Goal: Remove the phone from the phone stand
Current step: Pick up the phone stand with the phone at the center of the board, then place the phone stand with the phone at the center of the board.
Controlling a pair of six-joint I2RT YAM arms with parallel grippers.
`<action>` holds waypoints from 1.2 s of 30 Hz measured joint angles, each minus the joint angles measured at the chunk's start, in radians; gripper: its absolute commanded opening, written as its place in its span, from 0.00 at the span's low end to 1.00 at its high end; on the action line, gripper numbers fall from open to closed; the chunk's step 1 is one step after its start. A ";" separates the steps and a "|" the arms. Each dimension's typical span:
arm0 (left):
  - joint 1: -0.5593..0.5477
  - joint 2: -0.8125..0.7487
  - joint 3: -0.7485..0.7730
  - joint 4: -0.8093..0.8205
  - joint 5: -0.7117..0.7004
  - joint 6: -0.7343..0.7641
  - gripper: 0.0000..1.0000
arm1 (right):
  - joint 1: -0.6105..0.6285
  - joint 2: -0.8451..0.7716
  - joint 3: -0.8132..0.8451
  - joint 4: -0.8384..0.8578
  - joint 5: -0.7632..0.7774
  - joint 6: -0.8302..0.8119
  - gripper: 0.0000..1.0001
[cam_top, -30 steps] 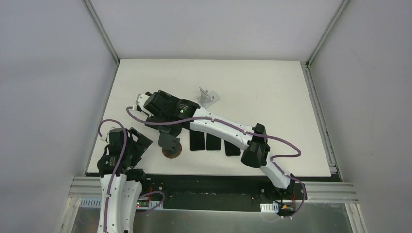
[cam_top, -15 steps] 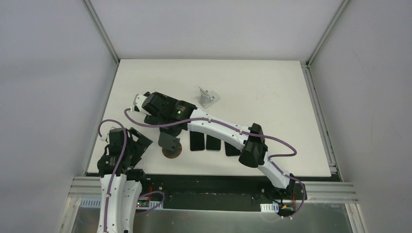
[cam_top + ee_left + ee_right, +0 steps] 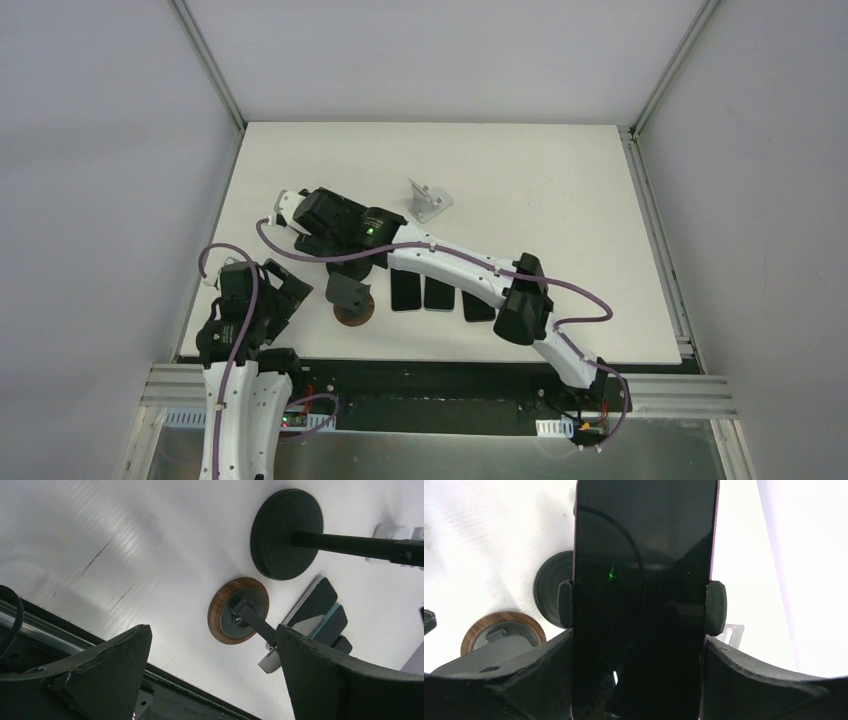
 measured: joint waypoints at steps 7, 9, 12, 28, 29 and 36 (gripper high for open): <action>0.000 -0.014 0.091 0.000 0.000 0.058 0.99 | -0.018 -0.032 -0.019 0.028 -0.045 0.043 0.04; 0.000 -0.014 0.111 0.001 0.001 0.071 0.99 | -0.026 -0.047 -0.019 0.027 -0.051 0.052 0.04; 0.000 -0.014 0.129 0.003 0.003 0.080 0.99 | -0.043 -0.087 -0.028 0.028 -0.066 0.068 0.00; 0.000 -0.013 0.134 0.022 0.052 0.112 0.97 | -0.080 -0.206 -0.114 0.081 -0.084 0.101 0.00; 0.000 -0.014 0.134 0.023 0.053 0.115 0.97 | -0.080 -0.201 -0.114 0.086 -0.085 0.101 0.00; 0.000 -0.034 0.127 0.031 0.055 0.121 0.96 | -0.079 -0.150 -0.125 0.146 -0.093 0.096 0.00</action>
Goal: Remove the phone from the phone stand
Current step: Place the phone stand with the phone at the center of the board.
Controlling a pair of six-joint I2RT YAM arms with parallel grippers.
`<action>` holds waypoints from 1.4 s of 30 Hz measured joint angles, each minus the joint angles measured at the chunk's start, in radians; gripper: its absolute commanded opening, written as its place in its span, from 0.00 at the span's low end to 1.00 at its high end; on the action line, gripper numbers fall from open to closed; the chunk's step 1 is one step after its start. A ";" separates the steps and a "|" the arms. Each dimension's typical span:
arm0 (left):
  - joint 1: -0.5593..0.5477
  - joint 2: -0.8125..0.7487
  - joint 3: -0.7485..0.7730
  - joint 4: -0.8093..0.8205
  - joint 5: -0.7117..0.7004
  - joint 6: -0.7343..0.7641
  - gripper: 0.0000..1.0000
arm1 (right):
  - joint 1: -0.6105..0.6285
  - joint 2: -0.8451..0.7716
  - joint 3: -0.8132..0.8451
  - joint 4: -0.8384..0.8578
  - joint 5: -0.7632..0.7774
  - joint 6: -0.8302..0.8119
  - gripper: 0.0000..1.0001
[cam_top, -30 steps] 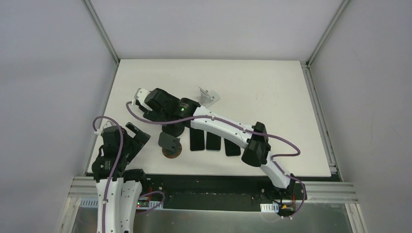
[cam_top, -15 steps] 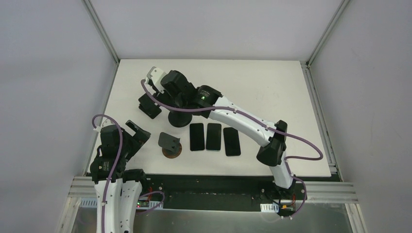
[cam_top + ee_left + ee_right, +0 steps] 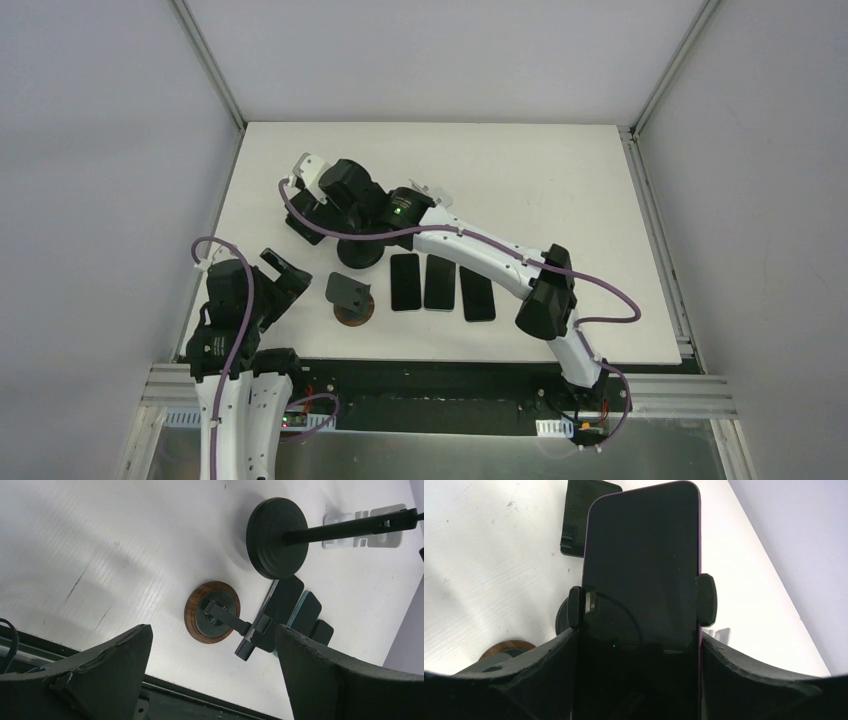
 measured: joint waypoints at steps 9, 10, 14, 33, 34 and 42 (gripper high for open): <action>0.000 -0.006 -0.024 0.000 0.000 0.000 0.96 | 0.000 0.002 -0.185 0.185 -0.005 -0.042 0.08; 0.000 -0.006 -0.025 0.000 0.000 0.000 0.96 | 0.001 -0.002 -0.198 0.217 -0.010 -0.046 0.15; 0.000 -0.010 -0.027 0.000 0.000 0.000 0.96 | 0.001 -0.015 -0.244 0.261 -0.012 -0.053 0.51; 0.000 -0.008 -0.037 0.000 -0.001 -0.001 0.96 | 0.009 -0.046 -0.121 -0.011 0.000 -0.019 0.98; 0.000 -0.008 -0.037 0.000 -0.001 -0.001 0.96 | 0.012 -0.046 -0.100 -0.022 0.007 -0.019 0.99; 0.000 -0.008 -0.039 0.000 0.000 -0.001 0.95 | 0.021 -0.007 -0.018 -0.070 0.033 -0.022 0.99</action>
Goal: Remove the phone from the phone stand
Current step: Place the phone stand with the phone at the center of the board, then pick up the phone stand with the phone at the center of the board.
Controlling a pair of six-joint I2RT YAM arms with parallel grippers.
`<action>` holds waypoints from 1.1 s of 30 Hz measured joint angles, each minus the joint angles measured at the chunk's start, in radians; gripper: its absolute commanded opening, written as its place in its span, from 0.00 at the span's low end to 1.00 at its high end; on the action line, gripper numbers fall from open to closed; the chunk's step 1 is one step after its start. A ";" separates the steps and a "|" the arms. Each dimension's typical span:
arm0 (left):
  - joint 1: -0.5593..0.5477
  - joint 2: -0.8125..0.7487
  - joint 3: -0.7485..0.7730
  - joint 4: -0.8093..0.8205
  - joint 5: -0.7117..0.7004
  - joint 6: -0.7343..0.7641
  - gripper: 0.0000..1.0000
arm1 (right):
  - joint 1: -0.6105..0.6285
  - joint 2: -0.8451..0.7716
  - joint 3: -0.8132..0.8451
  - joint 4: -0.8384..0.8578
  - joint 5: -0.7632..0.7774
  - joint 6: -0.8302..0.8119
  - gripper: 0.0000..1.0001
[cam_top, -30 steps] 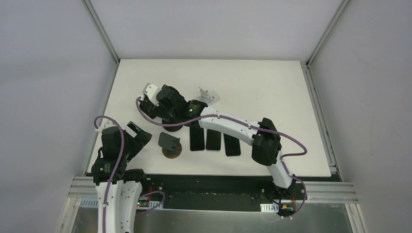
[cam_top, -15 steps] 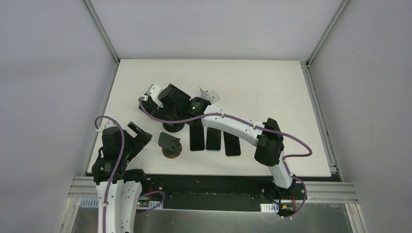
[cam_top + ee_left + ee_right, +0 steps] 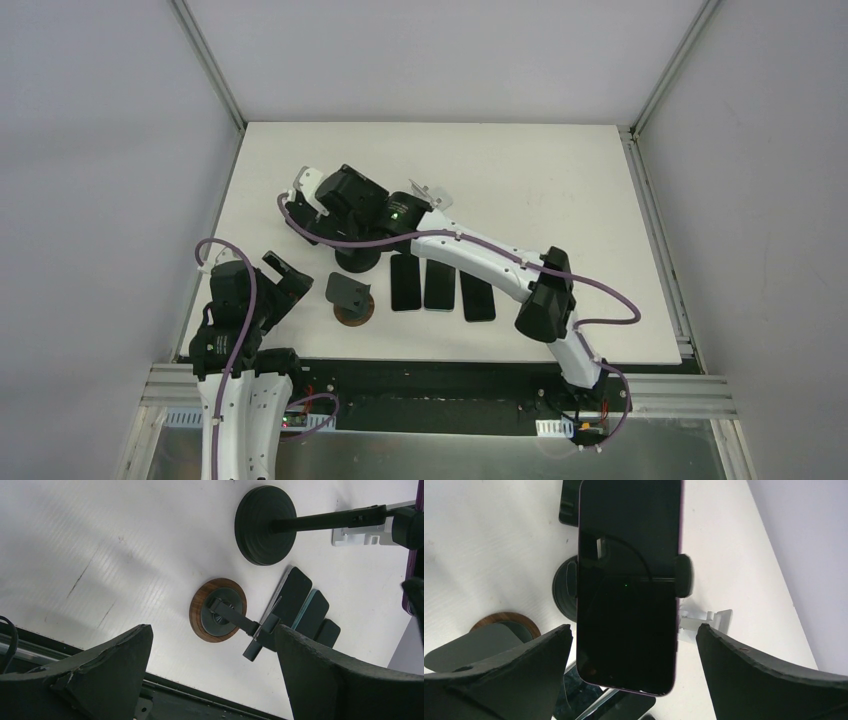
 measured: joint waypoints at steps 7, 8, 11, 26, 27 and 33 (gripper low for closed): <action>0.000 0.000 0.000 0.000 0.000 0.000 0.95 | 0.000 0.051 0.014 -0.064 -0.002 0.000 0.99; 0.000 0.000 0.000 0.000 0.001 0.000 0.95 | 0.000 0.058 0.020 -0.069 0.000 0.000 0.99; 0.000 0.000 0.000 0.000 0.001 0.000 0.95 | 0.000 0.077 0.032 -0.078 0.007 -0.006 0.99; 0.000 0.000 0.000 0.000 0.001 0.000 0.95 | 0.000 0.090 0.033 -0.063 0.081 -0.075 0.46; 0.000 0.000 0.000 0.000 0.000 0.000 0.96 | 0.000 0.090 0.033 -0.063 0.082 -0.082 0.36; 0.000 0.001 0.004 -0.002 -0.007 0.018 0.99 | 0.000 0.090 0.024 -0.035 0.082 -0.114 0.00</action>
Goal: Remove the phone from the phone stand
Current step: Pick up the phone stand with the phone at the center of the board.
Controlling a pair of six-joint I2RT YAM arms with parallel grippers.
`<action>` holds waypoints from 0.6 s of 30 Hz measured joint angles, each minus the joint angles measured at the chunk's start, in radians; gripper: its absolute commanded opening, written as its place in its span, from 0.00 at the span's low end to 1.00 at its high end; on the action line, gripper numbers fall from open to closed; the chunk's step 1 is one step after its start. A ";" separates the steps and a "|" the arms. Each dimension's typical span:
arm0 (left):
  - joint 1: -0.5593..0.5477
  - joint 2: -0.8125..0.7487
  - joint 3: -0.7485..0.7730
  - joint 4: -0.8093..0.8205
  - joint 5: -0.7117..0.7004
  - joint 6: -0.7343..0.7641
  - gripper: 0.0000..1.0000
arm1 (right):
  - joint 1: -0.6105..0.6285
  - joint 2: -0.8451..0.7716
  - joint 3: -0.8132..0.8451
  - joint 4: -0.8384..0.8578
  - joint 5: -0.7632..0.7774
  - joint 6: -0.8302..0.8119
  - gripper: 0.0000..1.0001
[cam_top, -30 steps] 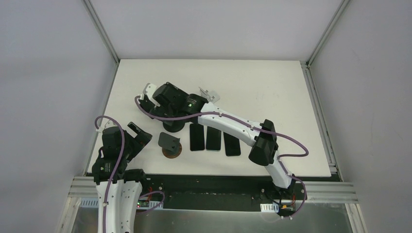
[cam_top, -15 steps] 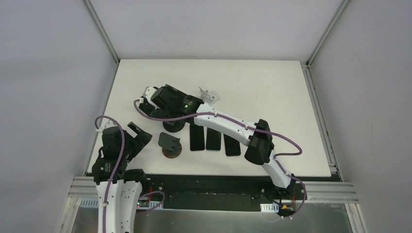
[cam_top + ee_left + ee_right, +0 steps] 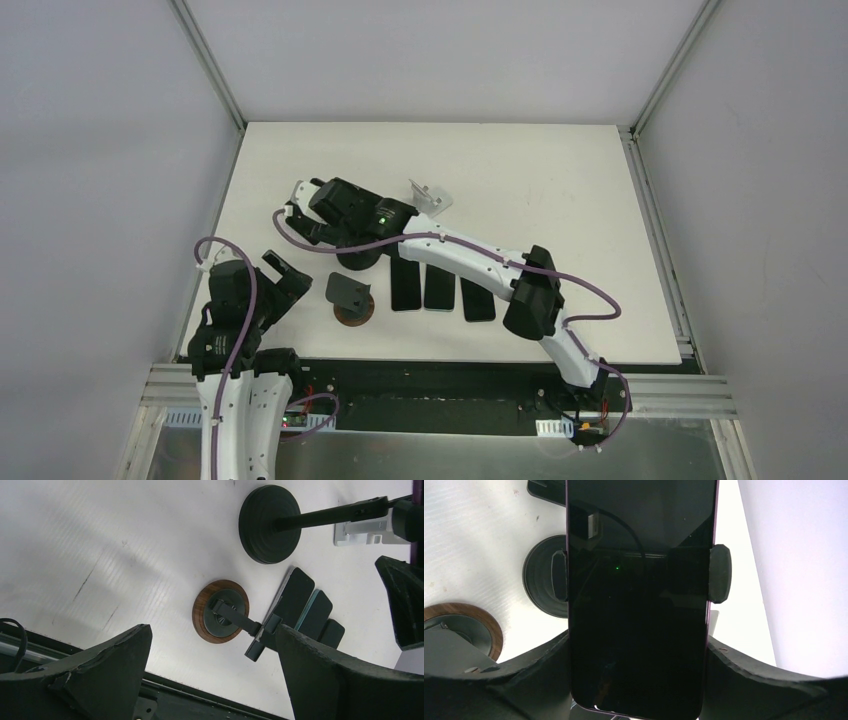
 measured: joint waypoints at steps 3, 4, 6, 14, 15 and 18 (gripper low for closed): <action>0.000 0.008 0.030 0.000 -0.007 0.016 0.99 | 0.000 -0.002 -0.013 0.031 -0.002 -0.030 0.00; 0.000 0.011 0.041 0.000 -0.009 0.019 0.99 | 0.000 -0.002 -0.014 0.040 -0.004 -0.042 0.00; 0.000 0.015 0.065 0.006 -0.011 0.027 0.99 | 0.000 -0.002 -0.014 0.050 -0.004 -0.065 0.00; 0.000 0.016 0.077 0.040 0.011 0.061 0.99 | -0.002 -0.027 -0.023 0.087 0.000 -0.148 0.00; 0.000 0.014 0.077 0.046 0.016 0.064 0.99 | -0.002 -0.043 -0.031 0.090 0.000 -0.158 0.00; 0.000 0.003 0.077 0.063 0.037 0.076 0.99 | -0.002 -0.093 -0.047 0.092 0.001 -0.175 0.00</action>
